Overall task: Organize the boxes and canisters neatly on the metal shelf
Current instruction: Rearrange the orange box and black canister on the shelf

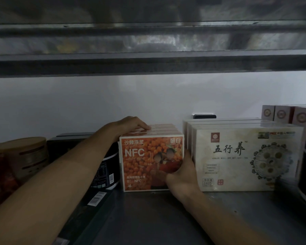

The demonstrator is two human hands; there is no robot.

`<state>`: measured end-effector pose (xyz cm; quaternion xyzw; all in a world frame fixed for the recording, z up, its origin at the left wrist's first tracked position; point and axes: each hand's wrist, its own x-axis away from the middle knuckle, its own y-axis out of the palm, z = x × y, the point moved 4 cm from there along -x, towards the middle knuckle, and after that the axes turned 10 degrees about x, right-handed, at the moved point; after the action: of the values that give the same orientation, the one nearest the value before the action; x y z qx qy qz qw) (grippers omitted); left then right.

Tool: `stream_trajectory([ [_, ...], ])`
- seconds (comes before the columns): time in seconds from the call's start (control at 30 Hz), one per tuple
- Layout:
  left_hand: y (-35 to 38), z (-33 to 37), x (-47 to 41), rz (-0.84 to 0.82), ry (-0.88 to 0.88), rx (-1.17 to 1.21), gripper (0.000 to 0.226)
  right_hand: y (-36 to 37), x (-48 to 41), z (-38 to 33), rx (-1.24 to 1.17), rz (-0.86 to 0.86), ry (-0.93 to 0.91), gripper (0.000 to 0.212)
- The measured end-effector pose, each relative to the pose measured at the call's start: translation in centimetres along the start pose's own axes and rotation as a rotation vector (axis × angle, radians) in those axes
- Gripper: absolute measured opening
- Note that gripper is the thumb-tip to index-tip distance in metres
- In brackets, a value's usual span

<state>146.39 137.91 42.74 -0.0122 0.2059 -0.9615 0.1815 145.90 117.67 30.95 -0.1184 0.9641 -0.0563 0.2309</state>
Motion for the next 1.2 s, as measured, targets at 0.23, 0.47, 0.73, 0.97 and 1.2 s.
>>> stream_trajectory([
  [0.23, 0.0, 0.1, 0.2, 0.008, -0.017, -0.023, 0.025, 0.0, 0.0, 0.0, -0.005, -0.025, 0.001, 0.089],
  [0.47, 0.0, 0.1, 0.3, 0.006, -0.027, -0.024, 0.025, -0.1, 0.1, -0.2, 0.015, -0.044, -0.001, 0.088],
  [0.73, 0.1, 0.8, 1.4, 0.089, 0.088, -0.049, 0.029, -0.3, 0.6, -0.6, 0.046, -0.054, 0.020, 0.090],
  [0.97, -0.6, 1.6, 3.1, 0.165, 0.208, -0.152, 0.035, -1.0, 2.0, -1.5, 0.204, -0.066, 0.048, 0.085],
  [1.2, -1.4, 1.2, 5.7, 0.118, 0.144, -0.080, 0.053, -0.9, 2.6, -2.3, 0.316, -0.067, 0.063, 0.081],
])
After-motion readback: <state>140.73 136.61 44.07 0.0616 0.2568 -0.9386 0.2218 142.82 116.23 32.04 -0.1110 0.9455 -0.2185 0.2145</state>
